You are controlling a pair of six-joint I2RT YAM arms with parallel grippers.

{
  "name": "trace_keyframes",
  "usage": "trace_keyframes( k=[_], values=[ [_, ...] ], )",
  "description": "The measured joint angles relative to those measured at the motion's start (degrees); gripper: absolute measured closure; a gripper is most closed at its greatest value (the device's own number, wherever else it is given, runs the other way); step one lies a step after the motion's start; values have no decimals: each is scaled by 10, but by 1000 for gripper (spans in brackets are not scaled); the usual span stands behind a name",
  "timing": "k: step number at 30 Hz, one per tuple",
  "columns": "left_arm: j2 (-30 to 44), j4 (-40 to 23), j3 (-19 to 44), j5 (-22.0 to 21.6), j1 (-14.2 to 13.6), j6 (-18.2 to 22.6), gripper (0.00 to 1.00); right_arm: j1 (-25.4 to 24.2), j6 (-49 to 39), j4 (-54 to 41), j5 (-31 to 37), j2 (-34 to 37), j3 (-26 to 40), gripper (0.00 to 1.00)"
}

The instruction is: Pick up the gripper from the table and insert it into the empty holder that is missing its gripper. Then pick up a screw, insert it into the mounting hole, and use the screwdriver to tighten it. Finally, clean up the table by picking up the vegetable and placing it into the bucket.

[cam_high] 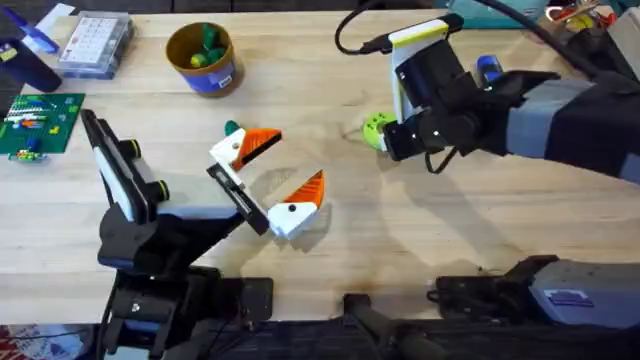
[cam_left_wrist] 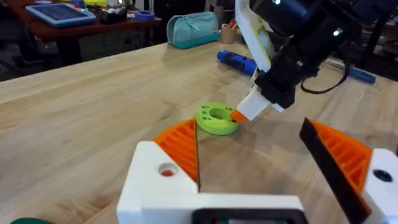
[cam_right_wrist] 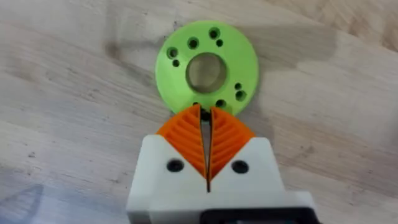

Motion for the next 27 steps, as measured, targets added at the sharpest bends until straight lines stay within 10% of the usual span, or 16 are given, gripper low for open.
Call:
trace_keyframes(
  k=[27],
  values=[
    [0, 0, 0, 0, 0, 0, 10, 0, 0, -236, -2, -110, 152, 990]
  ],
)
